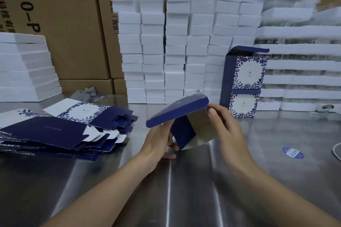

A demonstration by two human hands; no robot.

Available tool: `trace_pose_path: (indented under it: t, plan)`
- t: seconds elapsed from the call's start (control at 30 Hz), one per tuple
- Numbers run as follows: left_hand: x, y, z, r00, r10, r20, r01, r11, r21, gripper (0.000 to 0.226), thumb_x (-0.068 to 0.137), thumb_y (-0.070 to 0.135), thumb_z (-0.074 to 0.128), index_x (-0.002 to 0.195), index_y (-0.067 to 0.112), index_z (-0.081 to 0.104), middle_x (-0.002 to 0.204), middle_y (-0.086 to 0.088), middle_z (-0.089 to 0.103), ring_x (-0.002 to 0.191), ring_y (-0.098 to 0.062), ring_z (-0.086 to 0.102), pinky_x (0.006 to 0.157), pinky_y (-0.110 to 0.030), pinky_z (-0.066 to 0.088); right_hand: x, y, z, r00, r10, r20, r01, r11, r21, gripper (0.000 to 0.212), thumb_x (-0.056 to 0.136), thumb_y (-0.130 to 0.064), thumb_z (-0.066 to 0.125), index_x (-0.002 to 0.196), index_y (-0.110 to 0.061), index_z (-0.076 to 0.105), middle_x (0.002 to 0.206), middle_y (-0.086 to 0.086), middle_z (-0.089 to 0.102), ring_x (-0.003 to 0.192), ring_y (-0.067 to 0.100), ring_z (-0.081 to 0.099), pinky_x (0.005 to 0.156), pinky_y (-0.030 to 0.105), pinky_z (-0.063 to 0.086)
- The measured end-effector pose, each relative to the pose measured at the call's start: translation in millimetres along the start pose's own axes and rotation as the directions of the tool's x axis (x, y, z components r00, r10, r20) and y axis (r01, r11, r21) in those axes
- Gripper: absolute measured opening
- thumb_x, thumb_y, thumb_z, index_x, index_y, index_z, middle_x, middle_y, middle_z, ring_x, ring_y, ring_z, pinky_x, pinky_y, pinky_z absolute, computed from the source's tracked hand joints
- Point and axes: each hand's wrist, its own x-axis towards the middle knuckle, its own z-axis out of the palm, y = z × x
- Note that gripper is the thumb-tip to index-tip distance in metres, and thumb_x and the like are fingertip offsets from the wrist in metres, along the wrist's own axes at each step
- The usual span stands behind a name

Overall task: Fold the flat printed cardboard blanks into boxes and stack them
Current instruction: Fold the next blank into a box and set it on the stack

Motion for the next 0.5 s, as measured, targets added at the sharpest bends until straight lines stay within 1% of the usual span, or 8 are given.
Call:
trace_pose_path:
  t: [0.07, 0.13, 0.2, 0.27, 0.3, 0.33, 0.4, 0.5]
  plan:
    - [0.5, -4.2, -0.5, 0.999, 0.044, -0.031, -0.044, 0.999, 0.017, 0.062, 0.069, 0.089, 0.054, 0.067, 0.027, 0.054, 0.052, 0.006, 0.047, 0.055, -0.016, 0.067, 0.050, -0.031, 0.059, 0.5, -2.3, -0.3, 1.000, 0.019, 0.016, -0.020, 1.000, 0.018, 0.042, 0.096, -0.052, 0.060, 0.132, -0.032, 0.068, 0.125, -0.018, 0.071, 0.115, -0.008, 0.062, 0.086, 0.005, 0.045]
    - [2.7, -10.8, -0.2, 0.985, 0.134, -0.109, -0.125, 0.988, 0.092, 0.038, 0.084, 0.061, 0.056, 0.066, 0.027, 0.052, 0.059, 0.008, 0.054, 0.058, -0.011, 0.062, 0.049, -0.034, 0.057, 1.6, -3.2, -2.9, 0.998, 0.040, 0.039, -0.040, 0.999, 0.020, 0.048, 0.092, -0.057, 0.059, 0.134, -0.035, 0.067, 0.127, -0.021, 0.070, 0.116, -0.010, 0.061, 0.086, 0.003, 0.044]
    - [3.5, -14.0, -1.2, 0.950, 0.237, -0.201, -0.198, 0.960, 0.197, 0.020, 0.084, 0.038, 0.053, 0.065, 0.030, 0.055, 0.064, 0.012, 0.058, 0.060, -0.006, 0.053, 0.053, -0.034, 0.051, 2.7, -3.6, -5.7, 0.996, 0.056, 0.064, -0.056, 0.998, 0.003, 0.046, 0.091, -0.058, 0.058, 0.132, -0.038, 0.067, 0.126, -0.024, 0.070, 0.119, -0.008, 0.061, 0.087, 0.005, 0.044]
    - [0.2, -10.0, -0.6, 0.928, 0.275, -0.250, -0.238, 0.956, 0.171, 0.019, 0.084, 0.034, 0.056, 0.066, 0.039, 0.059, 0.068, 0.015, 0.064, 0.062, -0.002, 0.057, 0.051, -0.031, 0.055, 3.0, -2.3, -6.9, 0.995, 0.072, 0.073, -0.072, 0.997, -0.001, 0.043, 0.092, -0.056, 0.065, 0.129, -0.035, 0.067, 0.125, -0.022, 0.070, 0.124, -0.003, 0.060, 0.097, 0.017, 0.046]
    - [-2.5, -7.2, 0.6, 0.931, 0.267, -0.247, -0.246, 0.963, 0.113, 0.009, 0.083, 0.035, 0.059, 0.075, 0.039, 0.060, 0.077, 0.010, 0.068, 0.071, -0.008, 0.063, 0.058, -0.044, 0.063, 2.9, -1.3, -6.9, 0.994, 0.080, 0.071, -0.081, 0.997, 0.004, 0.044, 0.092, -0.056, 0.071, 0.129, -0.033, 0.066, 0.128, -0.017, 0.070, 0.127, 0.002, 0.059, 0.105, 0.026, 0.046]
    - [-4.1, -5.6, 1.9, 0.934, 0.267, -0.238, -0.262, 0.964, 0.053, 0.009, 0.081, 0.037, 0.061, 0.089, 0.036, 0.058, 0.090, -0.001, 0.071, 0.083, -0.022, 0.069, 0.069, -0.059, 0.062, 1.8, -1.0, -6.4, 0.993, 0.095, 0.070, -0.096, 0.995, 0.013, 0.048, 0.090, -0.055, 0.075, 0.130, -0.031, 0.064, 0.132, -0.012, 0.068, 0.131, 0.006, 0.058, 0.111, 0.034, 0.045]
    - [-5.2, -4.1, 0.2, 0.935, 0.315, -0.164, -0.322, 0.947, -0.017, 0.046, 0.074, 0.045, 0.065, 0.115, 0.032, 0.047, 0.105, -0.007, 0.068, 0.096, -0.036, 0.070, 0.080, -0.068, 0.057, -0.3, -2.3, -5.7, 0.989, 0.132, 0.073, -0.134, 0.991, 0.028, 0.059, 0.081, -0.054, 0.077, 0.132, -0.031, 0.059, 0.138, -0.005, 0.065, 0.134, 0.010, 0.058, 0.114, 0.038, 0.047]
    - [-12.0, 1.4, 1.0, 0.903, 0.424, -0.068, -0.417, 0.904, 0.095, 0.059, 0.070, 0.057, 0.061, 0.127, 0.059, 0.046, 0.114, 0.010, 0.068, 0.102, -0.015, 0.069, 0.088, -0.042, 0.059, -4.0, -7.8, -2.8, 0.984, 0.145, 0.107, -0.146, 0.989, 0.006, 0.069, 0.076, -0.047, 0.086, 0.135, -0.044, 0.049, 0.140, -0.016, 0.061, 0.129, 0.001, 0.060, 0.095, 0.016, 0.052]
